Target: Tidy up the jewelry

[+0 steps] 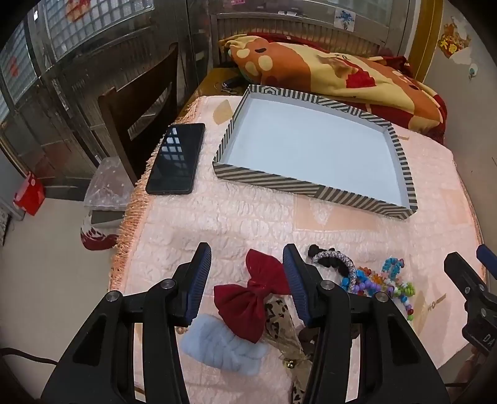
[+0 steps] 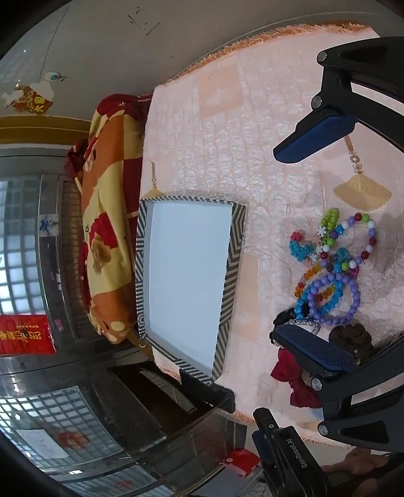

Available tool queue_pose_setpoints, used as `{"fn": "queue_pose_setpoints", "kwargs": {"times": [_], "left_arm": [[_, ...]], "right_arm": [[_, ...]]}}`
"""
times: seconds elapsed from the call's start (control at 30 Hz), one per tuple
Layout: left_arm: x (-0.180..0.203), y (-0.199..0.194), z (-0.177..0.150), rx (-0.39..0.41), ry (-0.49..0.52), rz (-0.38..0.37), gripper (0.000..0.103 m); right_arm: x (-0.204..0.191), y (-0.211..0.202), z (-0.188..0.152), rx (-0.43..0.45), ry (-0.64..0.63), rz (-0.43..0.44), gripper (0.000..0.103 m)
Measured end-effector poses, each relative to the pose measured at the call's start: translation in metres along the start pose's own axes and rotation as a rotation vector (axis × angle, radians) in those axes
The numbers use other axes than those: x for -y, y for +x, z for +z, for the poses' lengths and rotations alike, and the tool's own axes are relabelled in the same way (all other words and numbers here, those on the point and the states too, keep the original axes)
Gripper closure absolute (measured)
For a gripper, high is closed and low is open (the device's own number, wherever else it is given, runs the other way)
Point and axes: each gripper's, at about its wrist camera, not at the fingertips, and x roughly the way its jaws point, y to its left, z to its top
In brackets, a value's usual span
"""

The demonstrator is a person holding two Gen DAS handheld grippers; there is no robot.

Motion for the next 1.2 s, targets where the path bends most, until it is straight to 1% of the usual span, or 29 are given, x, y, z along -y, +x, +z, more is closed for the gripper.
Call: {"fn": "queue_pose_setpoints", "kwargs": {"times": [0.03, 0.1, 0.13, 0.23, 0.27, 0.33, 0.4, 0.53, 0.73, 0.83, 1.1, 1.2], "left_arm": [[-0.001, 0.000, -0.001, -0.002, -0.003, -0.001, 0.055], [-0.001, 0.000, -0.003, -0.003, -0.004, -0.002, 0.055], [-0.002, 0.000, -0.003, -0.004, -0.004, 0.001, 0.055], [-0.003, -0.001, -0.004, 0.002, -0.008, 0.004, 0.055], [-0.004, -0.002, -0.004, 0.003, -0.009, 0.004, 0.055], [-0.006, -0.002, -0.005, 0.001, -0.011, 0.003, 0.055], [-0.007, -0.002, -0.005, 0.001, -0.011, 0.005, 0.055], [-0.008, -0.002, -0.007, -0.001, -0.013, 0.007, 0.055], [-0.010, -0.002, -0.009, -0.004, -0.018, 0.005, 0.055], [-0.010, -0.003, -0.011, -0.004, -0.016, 0.006, 0.055], [-0.009, -0.003, -0.014, -0.008, -0.018, 0.005, 0.055], [-0.008, -0.004, -0.015, -0.006, -0.017, 0.004, 0.055]], "right_arm": [[-0.002, -0.001, -0.001, 0.007, -0.006, -0.011, 0.000], [-0.002, 0.002, -0.003, 0.010, -0.012, -0.002, 0.000], [0.003, 0.003, -0.003, 0.006, -0.007, 0.005, 0.000], [0.003, 0.007, -0.004, -0.041, 0.006, 0.013, 0.000], [-0.001, 0.010, -0.004, -0.062, 0.027, 0.036, 0.000], [-0.001, 0.014, -0.010, -0.083, 0.076, 0.113, 0.000], [-0.001, 0.012, -0.011, -0.082, 0.090, 0.111, 0.000], [-0.008, 0.004, -0.008, -0.066, 0.045, 0.068, 0.000], [-0.008, 0.003, -0.007, -0.064, 0.007, 0.036, 0.000], [-0.009, 0.004, -0.008, -0.063, 0.004, 0.034, 0.000], [-0.010, -0.002, -0.010, -0.010, 0.008, 0.048, 0.000], [-0.010, -0.002, -0.010, -0.007, 0.007, 0.052, 0.000]]}}
